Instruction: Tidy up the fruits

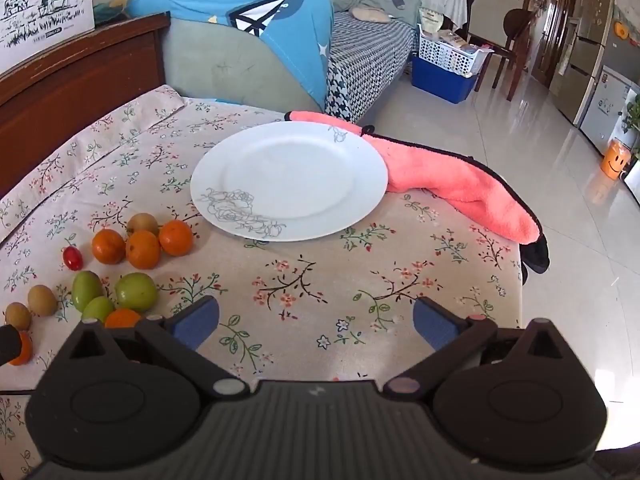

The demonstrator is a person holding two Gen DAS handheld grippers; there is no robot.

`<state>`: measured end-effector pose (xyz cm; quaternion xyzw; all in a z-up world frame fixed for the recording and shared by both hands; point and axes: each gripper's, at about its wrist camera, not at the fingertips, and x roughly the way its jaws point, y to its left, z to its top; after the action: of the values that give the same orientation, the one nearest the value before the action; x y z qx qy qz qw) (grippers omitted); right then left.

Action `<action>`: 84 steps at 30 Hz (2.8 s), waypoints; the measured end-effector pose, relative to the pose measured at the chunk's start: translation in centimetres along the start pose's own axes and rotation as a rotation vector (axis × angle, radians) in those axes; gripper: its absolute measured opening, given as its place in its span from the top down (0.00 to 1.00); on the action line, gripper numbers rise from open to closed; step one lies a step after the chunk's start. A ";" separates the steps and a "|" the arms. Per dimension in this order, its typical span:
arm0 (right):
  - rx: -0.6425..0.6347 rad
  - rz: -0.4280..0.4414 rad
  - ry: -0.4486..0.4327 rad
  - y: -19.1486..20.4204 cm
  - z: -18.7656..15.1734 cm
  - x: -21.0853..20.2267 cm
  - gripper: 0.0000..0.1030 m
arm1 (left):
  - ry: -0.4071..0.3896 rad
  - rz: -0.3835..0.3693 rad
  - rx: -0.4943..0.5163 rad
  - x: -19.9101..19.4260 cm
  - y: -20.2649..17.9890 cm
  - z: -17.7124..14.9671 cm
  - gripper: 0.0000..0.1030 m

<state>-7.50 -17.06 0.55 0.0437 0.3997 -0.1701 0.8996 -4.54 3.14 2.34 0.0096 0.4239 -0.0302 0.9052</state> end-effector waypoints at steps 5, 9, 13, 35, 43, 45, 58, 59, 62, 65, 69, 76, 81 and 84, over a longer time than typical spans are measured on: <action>-0.057 0.024 0.052 0.4 -0.6 -0.6 0.01 | 0.014 -0.004 -0.008 -0.4 0.7 -0.4 0.00; -0.071 0.055 0.071 0.5 -0.8 -1.4 0.01 | 0.042 0.008 -0.013 -0.2 1.1 -0.5 0.00; -0.077 0.086 0.097 0.6 -1.0 -2.0 0.01 | 0.066 0.014 -0.015 -0.2 1.2 -0.8 0.00; -0.050 0.232 0.158 1.5 -1.5 -2.3 0.01 | 0.163 0.043 -0.037 0.6 2.3 -1.3 0.00; -0.066 0.227 0.178 1.9 -1.6 -1.7 0.01 | 0.185 0.050 -0.029 1.1 2.0 -1.6 0.00; -0.063 0.227 0.183 2.0 -1.6 -1.6 0.01 | 0.189 0.047 -0.036 1.1 2.0 -1.6 0.00; -0.118 0.171 0.188 2.9 -2.0 -1.2 0.01 | 0.206 0.062 -0.024 1.5 1.3 -2.2 0.00; -0.122 0.170 0.188 2.9 -2.0 -1.2 0.01 | 0.206 0.063 -0.023 1.5 1.3 -2.2 0.00; -0.135 0.166 0.185 3.2 -2.0 -1.1 0.01 | 0.206 0.068 -0.020 1.6 1.2 -2.2 0.00; -0.139 0.164 0.185 3.2 -2.0 -1.1 0.01 | 0.206 0.069 -0.021 1.6 1.2 -2.2 0.00; -0.139 0.166 0.186 3.2 -2.1 -1.0 0.01 | 0.206 0.069 -0.020 1.7 1.2 -2.2 0.00; -0.146 0.162 0.178 3.2 -2.1 -1.0 0.01 | 0.205 0.070 -0.019 1.7 1.2 -2.2 0.00; -0.148 0.161 0.176 3.3 -2.1 -1.1 0.01 | 0.204 0.070 -0.019 1.7 1.4 -2.2 0.00; -0.148 0.161 0.176 3.3 -2.1 -1.0 0.01 | 0.205 0.071 -0.018 1.7 1.4 -2.2 0.00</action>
<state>-8.49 -13.22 -0.29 0.0238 0.4836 -0.0630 0.8727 -5.08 4.53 -0.41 0.0194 0.5139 0.0068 0.8576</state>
